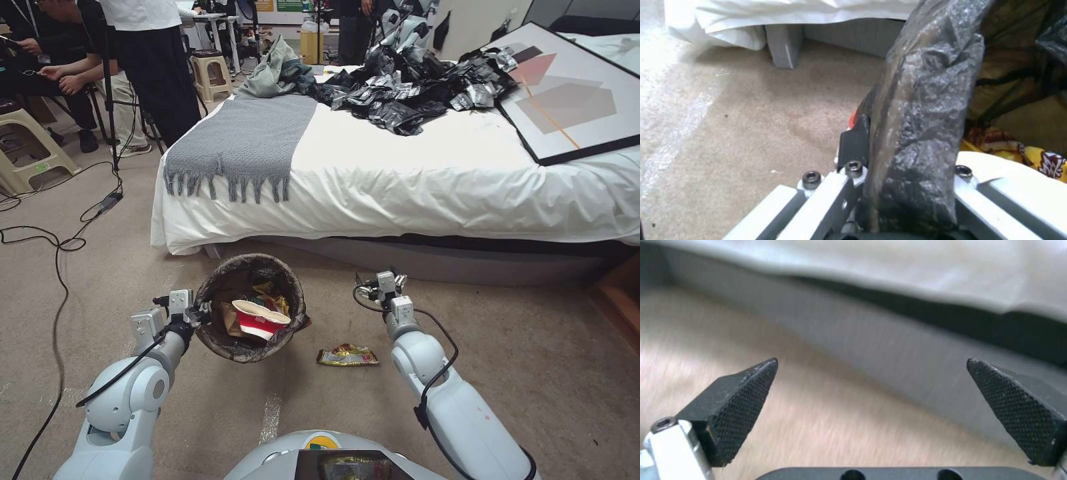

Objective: Pick up the trash bin, then pick up the garbage from the floor and place it into the trash bin.

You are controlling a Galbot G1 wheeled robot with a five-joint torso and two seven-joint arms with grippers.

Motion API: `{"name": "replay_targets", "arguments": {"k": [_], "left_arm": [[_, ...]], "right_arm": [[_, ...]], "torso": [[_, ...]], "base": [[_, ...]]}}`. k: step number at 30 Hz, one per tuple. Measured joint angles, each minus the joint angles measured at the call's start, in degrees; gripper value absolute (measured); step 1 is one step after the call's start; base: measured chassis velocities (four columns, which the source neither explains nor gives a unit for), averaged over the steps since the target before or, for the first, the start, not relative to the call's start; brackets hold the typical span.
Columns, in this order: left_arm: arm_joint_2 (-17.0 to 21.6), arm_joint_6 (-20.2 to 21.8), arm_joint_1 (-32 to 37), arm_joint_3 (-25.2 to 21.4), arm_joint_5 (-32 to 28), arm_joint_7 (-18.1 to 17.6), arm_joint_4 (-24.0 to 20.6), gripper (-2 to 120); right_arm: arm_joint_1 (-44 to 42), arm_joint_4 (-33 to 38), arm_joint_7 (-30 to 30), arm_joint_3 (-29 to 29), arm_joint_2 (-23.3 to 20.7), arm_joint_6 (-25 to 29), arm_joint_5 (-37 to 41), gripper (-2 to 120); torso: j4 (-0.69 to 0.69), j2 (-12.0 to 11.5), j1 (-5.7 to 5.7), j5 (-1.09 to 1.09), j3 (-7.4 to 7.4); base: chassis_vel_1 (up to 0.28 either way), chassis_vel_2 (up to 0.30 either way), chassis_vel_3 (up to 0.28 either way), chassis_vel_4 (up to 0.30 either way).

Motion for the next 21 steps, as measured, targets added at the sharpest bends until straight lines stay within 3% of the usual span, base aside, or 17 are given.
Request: {"name": "replay_targets", "arguments": {"k": [2,3,6,14,21], "left_arm": [[-0.1,0.0,0.1,0.0,0.1,0.1,0.0,0],[-0.1,0.0,0.1,0.0,0.1,0.1,0.0,0],[-0.1,0.0,0.4,-0.1,0.3,0.2,0.0,0],[-0.3,0.0,0.6,-0.4,0.4,0.3,-0.2,0],[-0.2,0.0,0.4,-0.2,0.7,0.4,0.3,0]], "right_arm": [[3.0,-1.5,0.4,-3.0,-3.1,-5.9,5.9,100],[3.0,-1.5,0.4,-3.0,-3.1,-5.9,5.9,100],[8.2,-6.2,1.2,-7.5,-5.8,-15.9,16.1,100],[12.0,-15.5,0.4,-11.1,-4.8,-19.6,20.1,100],[10.9,-17.3,-0.2,-11.6,-4.3,-19.5,19.7,100]], "torso": [[0.0,0.0,0.0,0.0,0.0],[0.0,0.0,0.0,0.0,0.0],[0.01,0.0,0.0,0.0,0.01],[0.01,0.0,0.0,0.0,0.01],[0.01,0.0,0.0,0.0,0.0]], "base": [[0.0,0.0,0.0,0.0],[0.0,0.0,0.0,0.0],[0.0,0.0,0.0,0.0],[0.0,0.0,0.0,0.0],[0.0,0.0,0.0,0.0]]}}
